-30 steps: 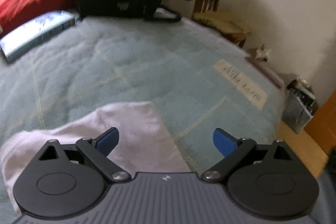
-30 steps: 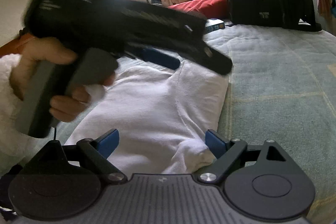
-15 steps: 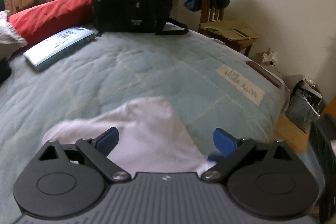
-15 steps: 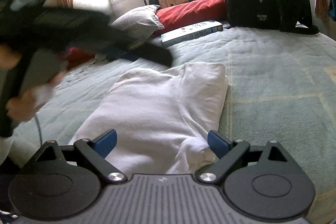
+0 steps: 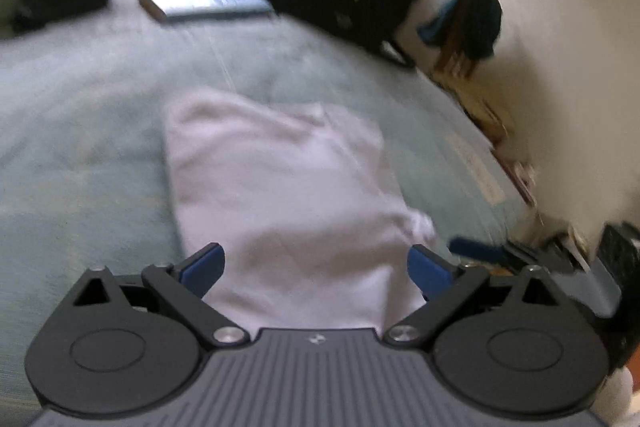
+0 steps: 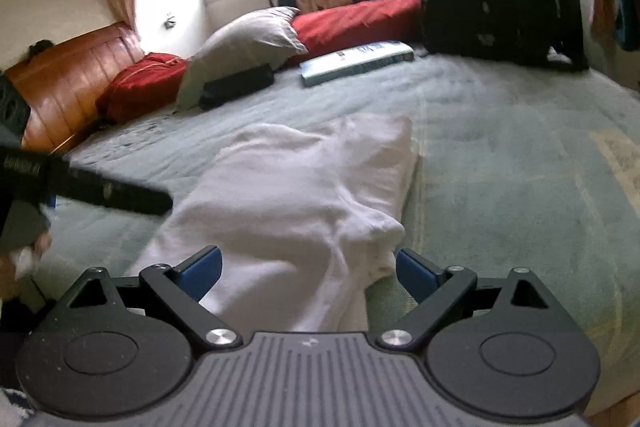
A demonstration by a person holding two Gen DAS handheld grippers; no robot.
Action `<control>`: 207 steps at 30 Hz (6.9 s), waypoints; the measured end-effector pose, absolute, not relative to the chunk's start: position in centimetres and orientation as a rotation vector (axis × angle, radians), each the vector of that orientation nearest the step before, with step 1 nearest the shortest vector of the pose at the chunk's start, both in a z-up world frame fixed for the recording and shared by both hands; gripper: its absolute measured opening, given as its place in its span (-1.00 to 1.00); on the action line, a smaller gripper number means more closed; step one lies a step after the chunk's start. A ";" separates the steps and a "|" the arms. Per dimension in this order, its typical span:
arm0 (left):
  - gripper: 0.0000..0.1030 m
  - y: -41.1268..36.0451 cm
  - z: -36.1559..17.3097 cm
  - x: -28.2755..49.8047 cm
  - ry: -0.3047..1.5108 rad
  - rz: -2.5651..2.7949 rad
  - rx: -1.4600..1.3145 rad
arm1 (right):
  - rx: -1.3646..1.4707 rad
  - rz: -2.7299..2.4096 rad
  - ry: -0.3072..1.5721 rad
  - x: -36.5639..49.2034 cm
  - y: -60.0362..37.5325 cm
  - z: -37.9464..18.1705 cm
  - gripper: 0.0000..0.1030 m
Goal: Fold clothes
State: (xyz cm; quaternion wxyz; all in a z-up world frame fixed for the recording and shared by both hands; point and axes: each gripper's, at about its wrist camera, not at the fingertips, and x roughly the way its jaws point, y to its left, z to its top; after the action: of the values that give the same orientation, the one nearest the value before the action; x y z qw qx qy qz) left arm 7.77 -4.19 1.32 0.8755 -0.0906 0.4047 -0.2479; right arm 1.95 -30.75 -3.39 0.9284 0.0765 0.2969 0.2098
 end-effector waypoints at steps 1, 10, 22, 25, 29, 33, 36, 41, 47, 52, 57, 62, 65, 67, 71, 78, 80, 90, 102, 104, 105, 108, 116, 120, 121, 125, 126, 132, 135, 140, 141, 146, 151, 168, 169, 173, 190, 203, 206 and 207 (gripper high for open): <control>0.89 -3.7 1.9 7.5 0.828 -0.490 -0.186 | 0.150 0.442 0.596 1.6 -30.6 -3.0 0.87; 0.91 -5.0 1.8 3.8 0.729 -0.334 0.222 | 0.068 0.544 0.609 0.4 -27.2 -2.3 0.87; 0.91 -4.0 0.7 1.3 0.728 -0.262 0.254 | 0.127 0.566 0.697 -1.4 -28.5 -4.7 0.62; 0.91 -4.1 0.6 1.1 0.725 -0.269 0.267 | 0.176 0.532 0.711 -1.7 -29.7 -5.3 0.39; 0.91 -4.8 0.6 1.1 0.717 -0.278 0.283 | 0.228 0.487 0.693 -2.2 -30.9 -5.6 0.15; 0.91 -5.4 0.5 0.8 0.710 -0.302 0.305 | 0.214 0.435 0.672 -1.9 -31.1 -5.7 0.11; 0.91 -5.8 0.3 0.7 0.713 -0.312 0.321 | 0.197 0.413 0.697 -1.3 -31.0 -6.4 -0.04; 0.91 -6.2 -0.2 0.7 0.725 -0.312 0.346 | 0.207 0.403 0.729 -1.1 -31.4 -7.3 -0.41; 0.91 -6.5 -0.3 0.3 0.721 -0.325 0.364 | 0.247 0.403 0.766 -1.2 -31.8 -7.8 -0.38; 0.92 -7.0 -0.4 0.1 0.720 -0.343 0.380 | 0.348 0.432 0.767 -0.7 -32.4 -8.2 -0.36; 0.91 -7.2 -0.5 0.1 0.720 -0.353 0.385 | 0.481 0.471 0.743 -0.8 -33.8 -8.2 -0.41; 0.92 -7.6 -0.8 0.0 0.726 -0.353 0.410 | 0.466 0.423 0.711 -1.2 -34.4 -7.3 -0.74; 0.92 -7.5 -1.0 0.2 0.735 -0.353 0.406 | 0.438 0.394 0.715 -1.5 -35.2 -6.8 -0.75; 0.92 -7.5 -1.2 0.5 0.738 -0.354 0.399 | 0.434 0.392 0.729 -1.7 -35.3 -6.9 -0.75; 0.92 -7.5 -2.7 1.2 0.808 -0.347 0.416 | 0.408 0.391 0.750 -1.6 -34.8 -7.2 -0.73; 0.91 -6.2 -1.6 0.5 0.797 -0.371 0.430 | 0.331 0.350 0.711 -2.2 -35.5 -5.3 -0.66; 0.91 -6.1 -0.1 0.9 0.747 -0.411 0.357 | 0.325 0.335 0.686 -2.0 -35.6 -4.7 -0.62; 0.91 -7.8 -3.2 1.3 0.955 -0.666 0.263 | 0.324 0.317 0.692 -1.8 -35.6 -4.8 -0.35; 0.92 -8.4 -3.3 2.7 1.002 -0.688 0.194 | 0.332 0.317 0.691 -1.5 -35.6 -4.7 0.10; 0.92 -7.7 -2.0 2.8 0.969 -0.698 0.172 | 0.352 0.321 0.703 -1.2 -36.0 -4.8 0.26; 0.92 -7.4 -1.4 2.9 0.951 -0.702 0.161 | 0.362 0.326 0.703 -1.0 -36.2 -4.8 0.27; 0.93 -6.0 0.5 4.5 0.881 -0.656 0.127 | 0.400 0.365 0.700 0.2 -36.6 -4.4 0.38; 0.92 -6.7 0.5 10.5 0.845 -0.633 -0.007 | 0.345 0.348 0.700 6.6 -35.3 -3.4 0.45; 0.92 -7.7 -2.4 12.3 0.922 -0.612 -0.015 | 0.324 0.338 0.787 9.0 -34.3 -5.5 0.49; 0.92 -7.5 -2.4 12.2 0.914 -0.616 -0.007 | 0.319 0.332 0.812 9.0 -34.3 -6.2 0.49; 0.93 -5.8 -1.0 12.0 0.884 -0.613 -0.033 | 0.387 0.383 0.800 8.2 -36.1 -5.9 0.54; 0.93 -5.2 -0.6 12.1 0.871 -0.605 -0.047 | 0.428 0.399 0.796 8.4 -36.7 -5.8 0.55; 0.93 -1.5 -1.2 14.6 0.940 -0.484 -0.200 | 0.689 0.526 0.847 11.3 -39.1 -6.4 0.70; 0.93 0.3 -2.7 16.0 1.038 -0.496 -0.341 | 0.736 0.551 0.908 13.2 -39.0 -7.4 0.72; 0.93 1.3 -5.1 17.6 1.148 -0.558 -0.503 | 0.781 0.593 0.935 15.0 -38.6 -8.0 0.88; 0.93 1.2 -5.2 17.9 1.150 -0.568 -0.513 | 0.782 0.600 0.936 15.3 -38.5 -8.0 0.88; 0.94 -0.1 -6.1 19.9 1.142 -0.612 -0.552 | 0.801 0.637 0.931 17.1 -37.7 -8.2 0.92; 0.96 -1.3 -6.3 21.4 1.124 -0.628 -0.563 | 0.830 0.660 0.928 19.3 -37.2 -8.3 0.96; 0.97 -0.7 -7.0 20.5 1.153 -0.688 -0.656 | 0.843 0.731 1.004 17.2 -35.9 -8.4 1.00; 0.97 -1.0 -7.2 21.1 1.149 -0.687 -0.669 | 0.854 0.733 0.995 17.6 -35.9 -8.5 1.00; 0.97 -1.3 -7.4 21.6 1.145 -0.679 -0.707 | 0.899 0.735 0.967 18.3 -35.9 -8.9 1.00; 0.97 -1.3 -5.9 20.5 1.126 -0.695 -0.756 | 0.756 0.682 0.959 16.2 -34.0 -6.6 1.00; 0.97 -1.8 -4.4 19.9 1.107 -0.726 -0.769 | 0.695 0.677 0.933 15.6 -32.7 -5.0 1.00; 0.97 -1.5 -5.4 19.8 1.117 -0.709 -0.783 | 0.701 0.680 0.931 15.6 -32.8 -5.2 1.00; 0.97 -1.3 -5.8 19.8 1.125 -0.695 -0.781 | 0.702 0.680 0.932 15.6 -32.9 -5.3 1.00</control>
State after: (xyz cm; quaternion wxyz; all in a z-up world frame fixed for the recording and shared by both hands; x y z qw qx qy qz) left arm 19.75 -1.34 -5.82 0.7194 -0.3534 0.5086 -0.3145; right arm 15.62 -32.91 -5.30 0.7805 0.3248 0.4315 0.3149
